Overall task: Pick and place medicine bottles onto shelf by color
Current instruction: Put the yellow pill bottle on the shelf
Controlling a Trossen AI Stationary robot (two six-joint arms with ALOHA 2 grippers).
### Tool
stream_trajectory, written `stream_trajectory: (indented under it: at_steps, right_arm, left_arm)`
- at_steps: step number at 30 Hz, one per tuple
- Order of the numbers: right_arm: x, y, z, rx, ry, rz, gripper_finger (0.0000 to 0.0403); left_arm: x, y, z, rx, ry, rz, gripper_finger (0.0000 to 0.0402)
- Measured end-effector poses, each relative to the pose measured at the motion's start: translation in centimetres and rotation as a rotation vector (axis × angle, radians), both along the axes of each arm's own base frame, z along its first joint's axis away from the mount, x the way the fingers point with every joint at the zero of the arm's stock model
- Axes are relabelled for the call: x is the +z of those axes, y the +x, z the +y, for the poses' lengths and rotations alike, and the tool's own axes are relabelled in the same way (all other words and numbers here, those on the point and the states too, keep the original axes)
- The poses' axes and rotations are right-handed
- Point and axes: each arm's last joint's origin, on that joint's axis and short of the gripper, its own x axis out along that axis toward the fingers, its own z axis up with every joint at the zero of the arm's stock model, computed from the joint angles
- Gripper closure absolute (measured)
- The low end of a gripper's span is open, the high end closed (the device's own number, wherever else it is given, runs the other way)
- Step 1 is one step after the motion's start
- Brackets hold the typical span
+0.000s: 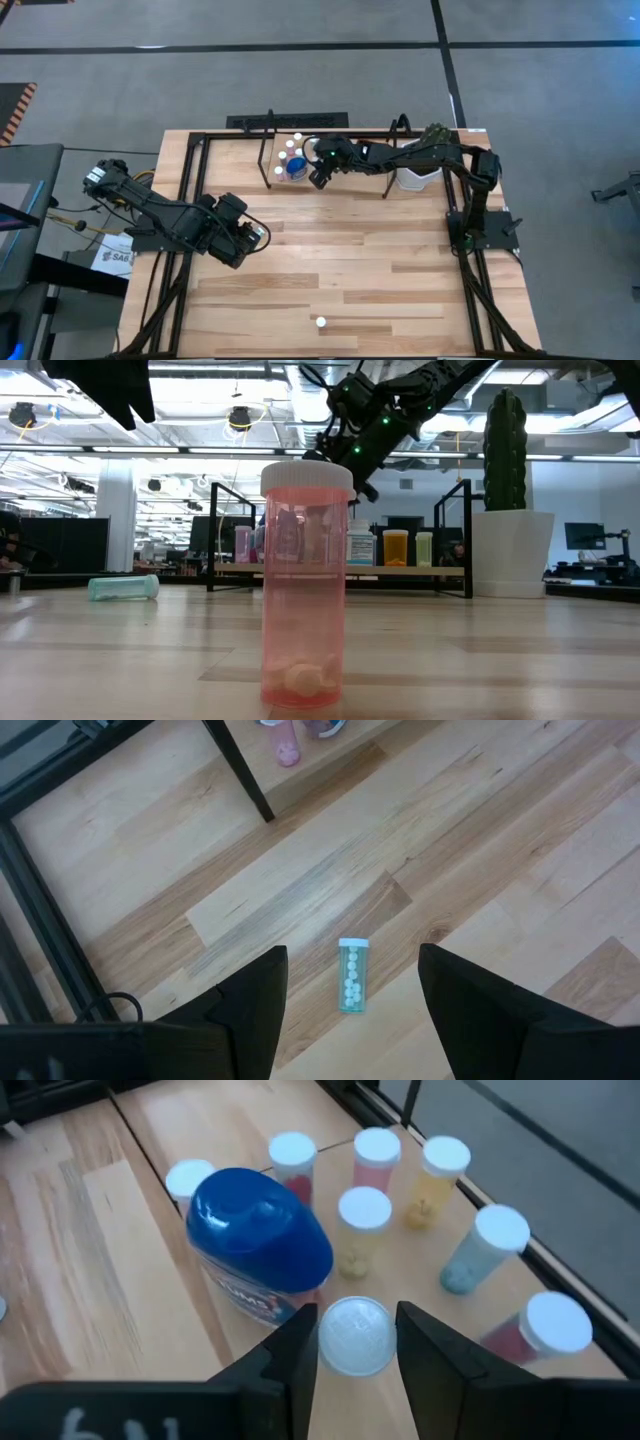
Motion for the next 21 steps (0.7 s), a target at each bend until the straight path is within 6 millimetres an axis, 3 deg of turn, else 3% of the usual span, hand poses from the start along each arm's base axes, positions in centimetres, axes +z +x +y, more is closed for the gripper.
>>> stream_trajectory:
  at_steps: [21]
  right_arm:
    - [0.1, -0.6, -1.7, -0.013, -0.075, 0.029, 0.0261]
  left_arm:
    - [0.0, 0.0, 0.0, 0.000, 0.000, 0.000, 0.0187]
